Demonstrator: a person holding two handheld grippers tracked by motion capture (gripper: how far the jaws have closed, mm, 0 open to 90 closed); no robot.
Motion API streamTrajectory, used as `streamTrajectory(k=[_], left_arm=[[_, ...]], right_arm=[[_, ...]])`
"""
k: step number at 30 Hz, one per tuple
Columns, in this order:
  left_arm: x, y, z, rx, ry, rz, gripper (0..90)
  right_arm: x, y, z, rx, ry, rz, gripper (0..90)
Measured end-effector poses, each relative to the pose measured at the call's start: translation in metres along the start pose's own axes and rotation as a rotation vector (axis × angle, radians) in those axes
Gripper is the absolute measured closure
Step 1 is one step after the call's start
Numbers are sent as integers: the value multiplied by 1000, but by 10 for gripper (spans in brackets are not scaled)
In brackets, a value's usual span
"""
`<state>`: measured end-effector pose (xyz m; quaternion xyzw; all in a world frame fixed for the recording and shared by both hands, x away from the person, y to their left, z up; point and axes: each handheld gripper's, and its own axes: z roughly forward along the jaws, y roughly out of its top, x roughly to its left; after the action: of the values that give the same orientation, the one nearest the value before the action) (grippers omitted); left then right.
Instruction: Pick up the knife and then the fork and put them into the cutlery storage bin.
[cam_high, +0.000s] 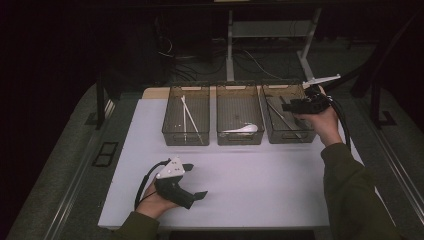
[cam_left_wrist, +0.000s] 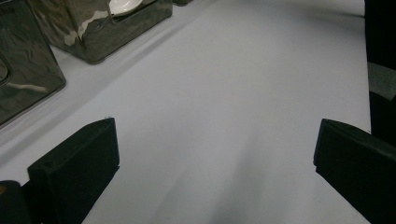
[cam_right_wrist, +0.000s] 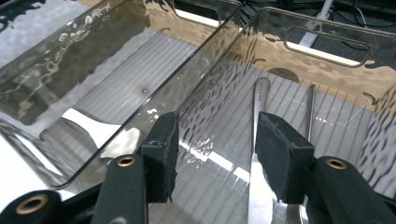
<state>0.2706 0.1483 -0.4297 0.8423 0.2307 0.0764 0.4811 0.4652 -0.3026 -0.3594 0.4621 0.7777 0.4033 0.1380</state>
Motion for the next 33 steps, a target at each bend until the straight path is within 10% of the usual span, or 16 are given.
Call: streamTrajectory(k=[14,33], left_arm=[[1,0,0,-8,3,-11,0],[2,-1,1,-3,8,-11,0]], right_arm=[[5,-21,-9,-58,57,35,314],[42,-47,-24,-66,13,-83,219]])
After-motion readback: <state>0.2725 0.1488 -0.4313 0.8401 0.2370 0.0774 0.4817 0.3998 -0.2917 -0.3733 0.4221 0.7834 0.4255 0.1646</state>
